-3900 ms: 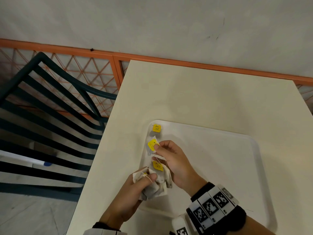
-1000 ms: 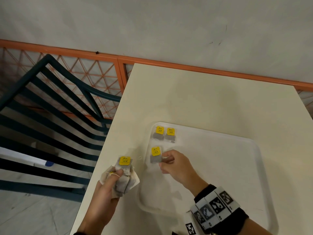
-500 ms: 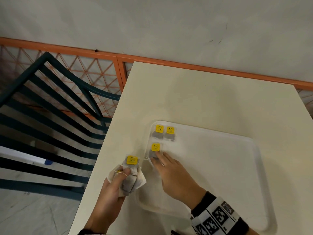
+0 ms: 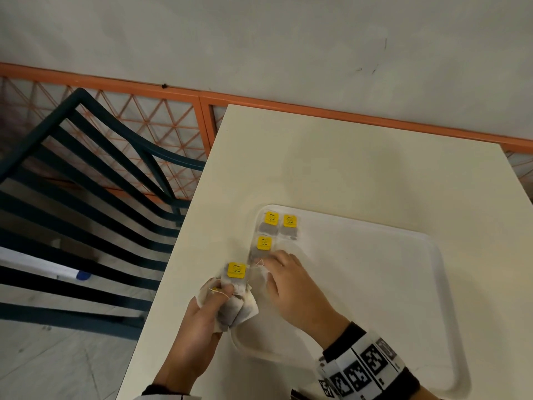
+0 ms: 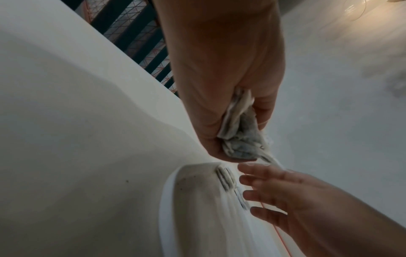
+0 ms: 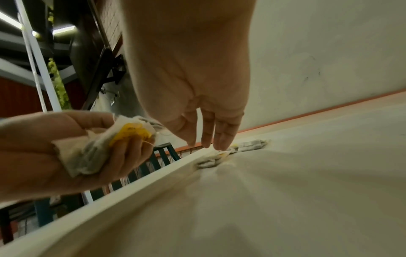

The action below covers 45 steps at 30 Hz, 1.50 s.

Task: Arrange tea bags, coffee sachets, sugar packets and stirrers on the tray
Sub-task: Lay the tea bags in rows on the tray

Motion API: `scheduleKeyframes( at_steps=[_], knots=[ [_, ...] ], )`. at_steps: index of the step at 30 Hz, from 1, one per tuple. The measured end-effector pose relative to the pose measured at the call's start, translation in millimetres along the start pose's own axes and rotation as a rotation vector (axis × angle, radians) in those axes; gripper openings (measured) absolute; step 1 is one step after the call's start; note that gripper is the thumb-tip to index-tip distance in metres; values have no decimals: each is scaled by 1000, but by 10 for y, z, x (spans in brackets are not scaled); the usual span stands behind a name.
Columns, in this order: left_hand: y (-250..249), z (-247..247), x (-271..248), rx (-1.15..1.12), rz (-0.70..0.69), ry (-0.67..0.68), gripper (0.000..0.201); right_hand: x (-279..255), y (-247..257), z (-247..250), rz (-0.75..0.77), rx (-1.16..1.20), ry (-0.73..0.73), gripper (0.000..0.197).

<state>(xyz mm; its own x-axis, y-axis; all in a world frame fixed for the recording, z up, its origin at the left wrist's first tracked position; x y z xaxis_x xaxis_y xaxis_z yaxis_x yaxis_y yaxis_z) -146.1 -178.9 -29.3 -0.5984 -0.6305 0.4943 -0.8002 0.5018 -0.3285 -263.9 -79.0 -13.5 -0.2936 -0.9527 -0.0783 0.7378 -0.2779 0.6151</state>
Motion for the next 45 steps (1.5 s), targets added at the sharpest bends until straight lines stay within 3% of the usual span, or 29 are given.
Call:
scheduleKeyframes(
  at_steps=[1,2,3,4,5,9,12,16,19,21,26,31,38,45],
  knots=[
    [-49,-45,37,213,73,-130,10,-13,27,14,-40,62,-21,31],
    [-110,-133,61,552,263,-300,15,-18,46,14,-92,152,-12,35],
    [82,-315,-41,718,559,-323,17,-25,65,8,-145,259,24,43],
    [105,-242,-200,675,770,-580,11,-33,82,4,-186,354,48,46],
    [5,-277,-323,784,826,-731,9,-35,89,-11,-216,401,60,43],
    [114,-273,-372,840,984,-721,14,-33,17,-76,-277,531,-83,8],
    [148,-250,-397,847,998,-746,11,-45,-37,-75,-317,671,-150,4],
    [102,-284,-409,811,1021,-783,17,-29,-135,-24,-368,775,-190,19],
    [48,-315,-413,730,1026,-775,15,0,-321,33,-461,809,-288,12],
    [11,-308,-420,725,1018,-791,15,10,-471,54,-549,809,-364,7],
    [-35,-298,-398,822,992,-834,21,45,-636,67,-637,692,-439,21],
    [-29,-368,-396,701,994,-790,14,101,-691,40,-600,471,-486,31],
    [-13,-314,-411,714,996,-792,15,152,-694,55,-559,337,-408,35],
    [15,-328,-357,833,955,-687,18,-34,-384,128,-429,314,-406,21]
  ],
)
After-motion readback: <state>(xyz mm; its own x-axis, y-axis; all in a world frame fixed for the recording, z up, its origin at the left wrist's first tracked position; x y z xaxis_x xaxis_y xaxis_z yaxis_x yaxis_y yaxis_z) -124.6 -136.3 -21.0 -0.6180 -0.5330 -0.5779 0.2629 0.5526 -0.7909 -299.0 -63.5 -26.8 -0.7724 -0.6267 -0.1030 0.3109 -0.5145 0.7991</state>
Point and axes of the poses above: each hand's wrist, its own x-axis towards the middle knuckle, its own z-axis out of the back of the hand, y = z × x, the point moved 4 cm from there along x, towards the middle knuckle, and after that the axes turned 5 degrees about z, right-handed, at the moved point
